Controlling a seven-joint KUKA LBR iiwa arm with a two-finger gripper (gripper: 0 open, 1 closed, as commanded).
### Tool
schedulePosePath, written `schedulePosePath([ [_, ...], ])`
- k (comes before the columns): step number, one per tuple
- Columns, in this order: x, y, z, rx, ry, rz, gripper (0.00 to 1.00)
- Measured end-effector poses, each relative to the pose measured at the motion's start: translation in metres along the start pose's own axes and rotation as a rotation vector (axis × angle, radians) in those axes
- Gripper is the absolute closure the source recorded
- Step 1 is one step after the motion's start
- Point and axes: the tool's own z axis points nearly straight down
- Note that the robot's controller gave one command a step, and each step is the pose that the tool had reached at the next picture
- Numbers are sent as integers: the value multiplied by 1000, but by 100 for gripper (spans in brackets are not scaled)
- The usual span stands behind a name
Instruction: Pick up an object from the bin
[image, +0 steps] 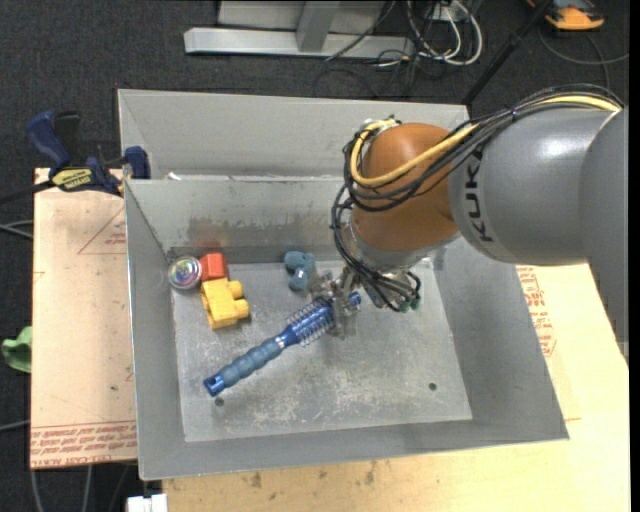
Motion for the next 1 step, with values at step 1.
schedulePosePath([
  [1, -1, 0, -25, -1, 3, 2, 100],
])
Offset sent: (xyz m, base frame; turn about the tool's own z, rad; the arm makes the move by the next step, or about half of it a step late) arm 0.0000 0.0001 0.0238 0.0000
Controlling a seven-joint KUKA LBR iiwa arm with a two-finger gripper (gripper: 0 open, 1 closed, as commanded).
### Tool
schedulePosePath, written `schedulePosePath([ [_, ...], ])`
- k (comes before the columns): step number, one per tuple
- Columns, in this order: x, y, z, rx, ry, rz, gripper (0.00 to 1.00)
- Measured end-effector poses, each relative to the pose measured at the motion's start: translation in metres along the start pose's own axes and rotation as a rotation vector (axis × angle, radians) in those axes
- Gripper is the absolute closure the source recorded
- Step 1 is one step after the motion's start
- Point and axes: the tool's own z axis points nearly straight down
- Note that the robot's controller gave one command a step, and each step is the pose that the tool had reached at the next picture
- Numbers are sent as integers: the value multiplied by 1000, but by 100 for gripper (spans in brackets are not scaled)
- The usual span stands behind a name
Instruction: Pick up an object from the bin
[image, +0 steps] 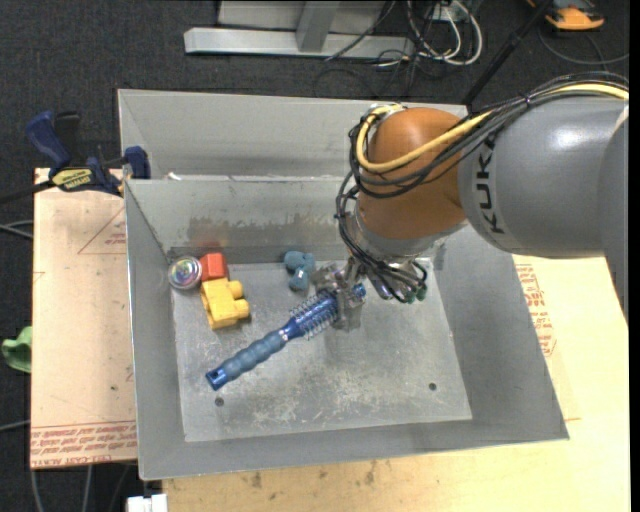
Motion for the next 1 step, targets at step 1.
schedulePosePath([
  [1, -1, 0, -9, -1, 1, 2, 100],
])
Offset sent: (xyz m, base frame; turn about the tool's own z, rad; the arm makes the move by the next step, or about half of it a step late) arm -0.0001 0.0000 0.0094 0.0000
